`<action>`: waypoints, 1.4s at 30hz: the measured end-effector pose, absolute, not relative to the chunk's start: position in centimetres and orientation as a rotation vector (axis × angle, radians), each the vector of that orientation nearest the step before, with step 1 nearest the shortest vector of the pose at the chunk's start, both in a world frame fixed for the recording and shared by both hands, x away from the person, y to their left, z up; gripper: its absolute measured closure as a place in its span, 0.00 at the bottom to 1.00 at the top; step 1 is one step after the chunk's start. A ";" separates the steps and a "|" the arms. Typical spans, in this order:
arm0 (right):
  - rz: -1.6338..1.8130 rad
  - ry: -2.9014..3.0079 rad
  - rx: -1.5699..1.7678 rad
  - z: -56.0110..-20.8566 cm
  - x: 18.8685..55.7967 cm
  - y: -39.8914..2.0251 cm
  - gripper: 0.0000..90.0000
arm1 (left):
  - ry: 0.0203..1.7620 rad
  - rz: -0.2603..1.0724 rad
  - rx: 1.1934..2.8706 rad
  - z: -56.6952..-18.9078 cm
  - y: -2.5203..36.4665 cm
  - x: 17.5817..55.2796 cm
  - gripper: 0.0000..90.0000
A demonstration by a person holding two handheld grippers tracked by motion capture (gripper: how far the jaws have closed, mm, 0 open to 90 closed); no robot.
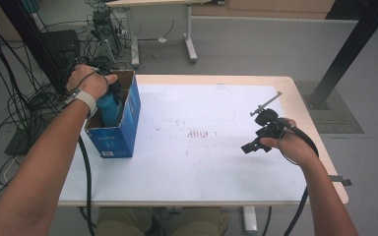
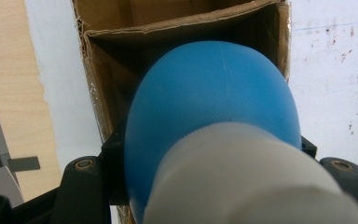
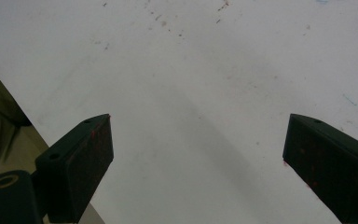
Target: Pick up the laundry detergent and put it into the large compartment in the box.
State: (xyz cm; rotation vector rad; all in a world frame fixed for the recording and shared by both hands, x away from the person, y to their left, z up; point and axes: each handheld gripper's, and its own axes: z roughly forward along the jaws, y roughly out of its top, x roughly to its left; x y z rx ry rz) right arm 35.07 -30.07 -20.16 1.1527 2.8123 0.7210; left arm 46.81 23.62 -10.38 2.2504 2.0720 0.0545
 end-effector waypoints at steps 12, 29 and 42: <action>0.724 2.804 1.164 -20.2 34.8 -30.3 0.09 | 2.057 0.072 2.270 -11.7 23.2 46.7 0.43; 0.721 2.806 1.166 -20.3 34.7 -30.2 0.09 | 2.063 0.042 2.280 -13.8 23.6 46.8 0.43; 0.720 2.805 1.172 -20.4 34.7 -30.2 0.09 | 2.063 0.023 2.286 -14.9 23.9 46.9 0.43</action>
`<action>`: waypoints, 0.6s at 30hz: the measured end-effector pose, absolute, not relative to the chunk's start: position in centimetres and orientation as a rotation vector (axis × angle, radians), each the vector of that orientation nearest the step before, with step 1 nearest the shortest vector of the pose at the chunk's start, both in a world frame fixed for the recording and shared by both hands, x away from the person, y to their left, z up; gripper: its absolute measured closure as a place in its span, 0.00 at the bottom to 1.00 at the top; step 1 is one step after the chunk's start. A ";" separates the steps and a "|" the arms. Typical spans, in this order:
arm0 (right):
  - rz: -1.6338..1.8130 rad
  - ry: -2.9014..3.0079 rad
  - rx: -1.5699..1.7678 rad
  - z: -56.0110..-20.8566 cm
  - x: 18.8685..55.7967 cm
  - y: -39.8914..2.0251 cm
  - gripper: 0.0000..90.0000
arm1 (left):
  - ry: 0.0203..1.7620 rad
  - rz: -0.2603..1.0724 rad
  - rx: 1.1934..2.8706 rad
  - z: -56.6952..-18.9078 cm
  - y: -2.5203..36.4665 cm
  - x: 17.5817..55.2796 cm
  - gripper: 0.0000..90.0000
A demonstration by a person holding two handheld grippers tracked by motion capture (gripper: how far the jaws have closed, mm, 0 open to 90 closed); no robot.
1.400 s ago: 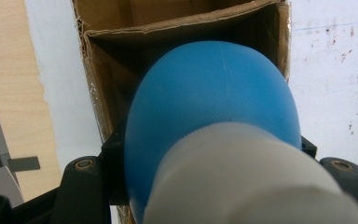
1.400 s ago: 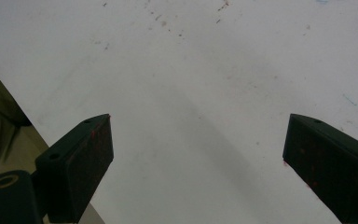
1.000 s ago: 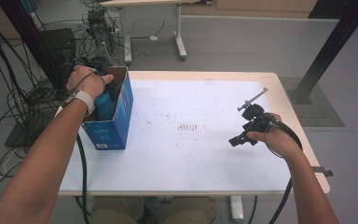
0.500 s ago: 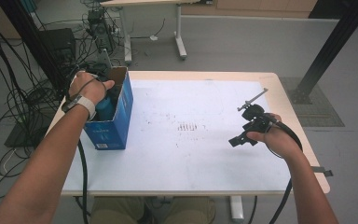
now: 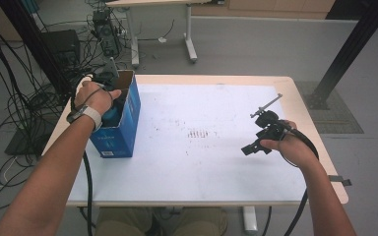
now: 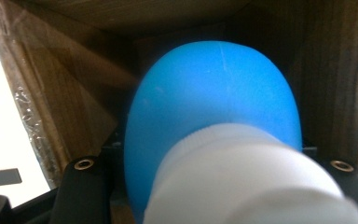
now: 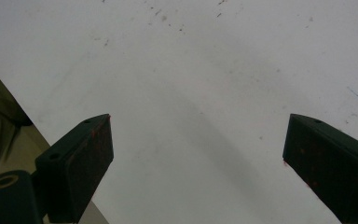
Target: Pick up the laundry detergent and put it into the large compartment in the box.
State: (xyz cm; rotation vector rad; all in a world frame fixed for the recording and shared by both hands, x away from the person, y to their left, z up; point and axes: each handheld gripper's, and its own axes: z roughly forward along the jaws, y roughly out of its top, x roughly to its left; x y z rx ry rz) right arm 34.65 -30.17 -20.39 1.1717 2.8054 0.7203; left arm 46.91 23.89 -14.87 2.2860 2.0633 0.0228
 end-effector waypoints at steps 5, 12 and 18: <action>0.717 2.803 1.168 -20.2 34.6 -30.1 0.09 | 2.064 0.019 2.281 -15.0 24.1 46.8 0.43; 0.715 2.806 1.165 -20.2 34.5 -29.9 0.09 | 2.059 0.019 2.278 -15.0 24.3 46.7 0.43; 0.720 2.802 1.164 -20.1 34.4 -29.9 0.09 | 2.055 0.022 2.282 -15.0 24.2 46.7 0.43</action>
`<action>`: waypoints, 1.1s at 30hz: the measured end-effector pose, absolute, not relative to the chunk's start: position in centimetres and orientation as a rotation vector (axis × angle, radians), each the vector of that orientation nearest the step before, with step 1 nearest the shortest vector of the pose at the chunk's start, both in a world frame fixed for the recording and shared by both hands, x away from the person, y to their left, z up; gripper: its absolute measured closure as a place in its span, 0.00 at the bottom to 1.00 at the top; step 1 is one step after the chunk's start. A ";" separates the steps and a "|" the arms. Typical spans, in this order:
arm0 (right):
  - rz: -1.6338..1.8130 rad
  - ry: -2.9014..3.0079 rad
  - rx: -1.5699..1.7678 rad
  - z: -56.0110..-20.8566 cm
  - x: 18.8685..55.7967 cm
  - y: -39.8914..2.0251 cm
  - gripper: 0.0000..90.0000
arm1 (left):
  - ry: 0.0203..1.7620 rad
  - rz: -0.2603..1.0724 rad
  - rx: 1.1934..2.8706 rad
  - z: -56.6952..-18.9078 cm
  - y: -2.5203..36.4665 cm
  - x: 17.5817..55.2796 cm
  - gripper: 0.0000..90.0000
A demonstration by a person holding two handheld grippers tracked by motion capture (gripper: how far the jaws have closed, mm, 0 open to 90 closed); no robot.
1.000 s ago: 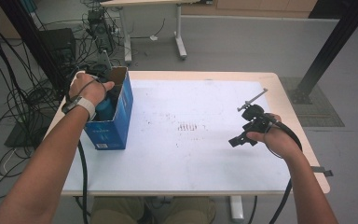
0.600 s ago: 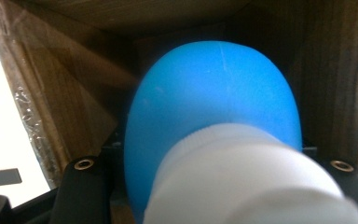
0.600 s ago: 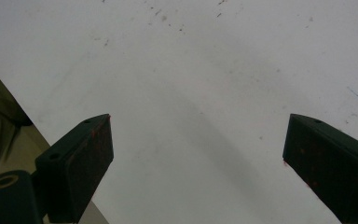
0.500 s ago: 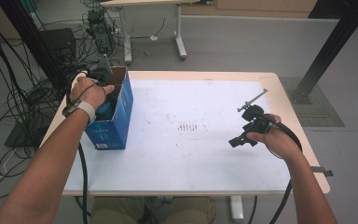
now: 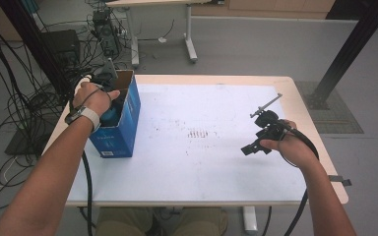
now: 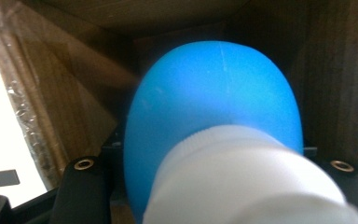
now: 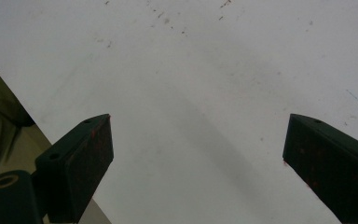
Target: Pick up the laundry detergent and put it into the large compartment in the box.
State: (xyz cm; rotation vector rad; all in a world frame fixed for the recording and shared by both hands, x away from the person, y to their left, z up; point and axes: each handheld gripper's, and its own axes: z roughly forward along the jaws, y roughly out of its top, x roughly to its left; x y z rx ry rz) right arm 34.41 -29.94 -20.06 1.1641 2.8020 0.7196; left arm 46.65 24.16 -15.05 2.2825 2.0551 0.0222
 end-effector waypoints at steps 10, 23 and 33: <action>0.720 2.802 1.162 -20.0 34.4 -30.0 0.09 | 2.054 0.025 2.287 -15.1 24.1 46.7 0.43; 0.718 2.804 1.157 -20.1 34.4 -29.8 0.09 | 2.054 0.018 2.293 -15.1 24.1 46.7 0.43; 0.717 2.799 1.158 -19.8 34.3 -29.7 0.09 | 2.051 0.031 2.300 -15.1 23.8 46.6 0.43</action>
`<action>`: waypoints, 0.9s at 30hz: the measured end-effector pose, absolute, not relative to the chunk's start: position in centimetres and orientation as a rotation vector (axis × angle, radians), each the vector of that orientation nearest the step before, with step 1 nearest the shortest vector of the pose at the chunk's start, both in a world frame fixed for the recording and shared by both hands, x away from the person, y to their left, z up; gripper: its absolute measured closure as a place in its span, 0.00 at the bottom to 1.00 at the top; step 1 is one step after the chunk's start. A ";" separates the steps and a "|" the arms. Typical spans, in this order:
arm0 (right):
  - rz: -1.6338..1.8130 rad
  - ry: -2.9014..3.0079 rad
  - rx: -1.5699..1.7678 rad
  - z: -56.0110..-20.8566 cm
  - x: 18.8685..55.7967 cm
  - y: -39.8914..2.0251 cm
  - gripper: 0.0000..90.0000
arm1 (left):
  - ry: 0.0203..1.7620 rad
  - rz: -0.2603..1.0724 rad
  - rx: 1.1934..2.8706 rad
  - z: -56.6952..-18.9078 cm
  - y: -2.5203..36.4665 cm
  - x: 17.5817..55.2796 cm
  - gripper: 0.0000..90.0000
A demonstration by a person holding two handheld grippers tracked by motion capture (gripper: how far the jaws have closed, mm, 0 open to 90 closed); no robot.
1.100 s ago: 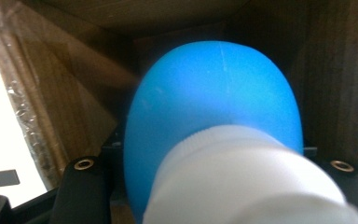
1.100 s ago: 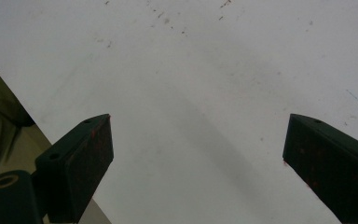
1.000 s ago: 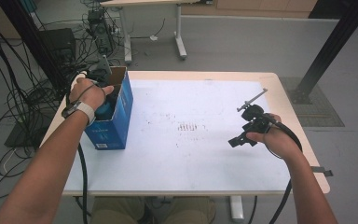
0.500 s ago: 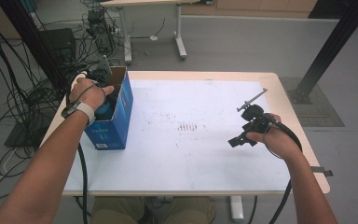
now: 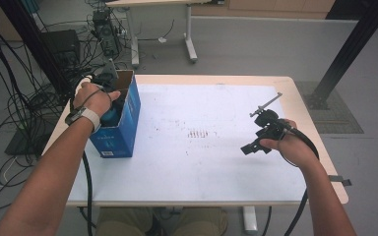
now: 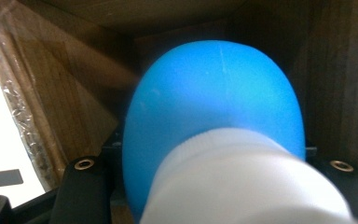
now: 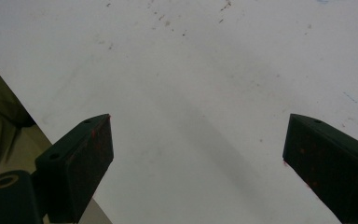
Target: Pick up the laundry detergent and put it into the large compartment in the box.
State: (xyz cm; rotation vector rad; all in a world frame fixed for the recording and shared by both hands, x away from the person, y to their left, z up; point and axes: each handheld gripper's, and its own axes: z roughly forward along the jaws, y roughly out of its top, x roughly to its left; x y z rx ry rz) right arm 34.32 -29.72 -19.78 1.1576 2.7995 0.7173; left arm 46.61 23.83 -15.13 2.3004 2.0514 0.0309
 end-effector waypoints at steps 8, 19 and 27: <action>0.714 2.802 1.157 -19.8 34.3 -29.7 0.09 | 2.053 0.025 2.298 -15.1 23.9 46.6 0.43; 0.716 2.801 1.161 -19.8 34.3 -29.6 0.09 | 2.051 0.022 2.300 -15.1 24.0 46.6 0.43; 0.718 2.803 1.153 -19.8 34.3 -29.6 0.09 | 2.052 0.025 2.303 -15.1 23.9 46.6 0.43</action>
